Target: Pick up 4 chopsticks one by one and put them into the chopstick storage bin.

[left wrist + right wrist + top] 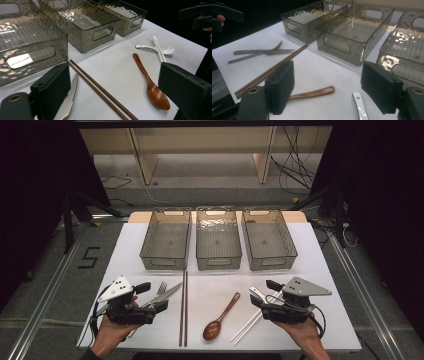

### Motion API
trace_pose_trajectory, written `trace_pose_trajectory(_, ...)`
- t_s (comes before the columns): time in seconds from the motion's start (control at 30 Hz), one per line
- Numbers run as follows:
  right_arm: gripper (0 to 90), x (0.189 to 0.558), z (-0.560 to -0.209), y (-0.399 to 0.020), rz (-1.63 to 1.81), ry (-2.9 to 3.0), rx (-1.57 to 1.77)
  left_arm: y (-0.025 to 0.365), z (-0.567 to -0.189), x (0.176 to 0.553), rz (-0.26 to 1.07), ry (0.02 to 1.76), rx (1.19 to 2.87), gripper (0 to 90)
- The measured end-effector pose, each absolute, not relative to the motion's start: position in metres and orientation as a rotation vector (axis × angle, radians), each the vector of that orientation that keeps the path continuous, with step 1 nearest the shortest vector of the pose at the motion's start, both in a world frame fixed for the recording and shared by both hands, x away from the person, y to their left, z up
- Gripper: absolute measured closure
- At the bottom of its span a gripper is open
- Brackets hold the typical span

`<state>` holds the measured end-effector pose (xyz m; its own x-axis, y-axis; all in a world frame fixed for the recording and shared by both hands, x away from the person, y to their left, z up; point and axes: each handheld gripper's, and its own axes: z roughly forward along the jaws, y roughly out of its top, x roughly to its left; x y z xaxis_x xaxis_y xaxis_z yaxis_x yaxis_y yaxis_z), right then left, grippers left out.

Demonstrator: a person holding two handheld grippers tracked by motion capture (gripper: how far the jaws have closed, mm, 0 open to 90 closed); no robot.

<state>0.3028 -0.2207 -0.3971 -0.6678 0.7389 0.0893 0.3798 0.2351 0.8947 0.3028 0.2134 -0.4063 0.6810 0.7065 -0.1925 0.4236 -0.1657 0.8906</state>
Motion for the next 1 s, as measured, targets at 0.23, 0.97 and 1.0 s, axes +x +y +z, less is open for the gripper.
trace_pose_trajectory(0.23, 28.1, 0.304, -0.396, -0.219, 1.379, 2.197, 1.005, 0.213, -0.406, 0.303, 0.322, 0.900, 1.797, 10.1)
trace_pose_trajectory(0.97, 29.9, 0.330, -0.399, -0.214, 0.949, 2.660, 0.615, 0.213, -0.407, 0.304, 0.318, 0.899, 1.796, 10.3)
trace_pose_trajectory(1.0, 30.7, 0.330, -0.400, -0.213, 0.909, 2.685, 0.576, 0.213, -0.407, 0.304, 0.318, 0.899, 1.797, 10.3)
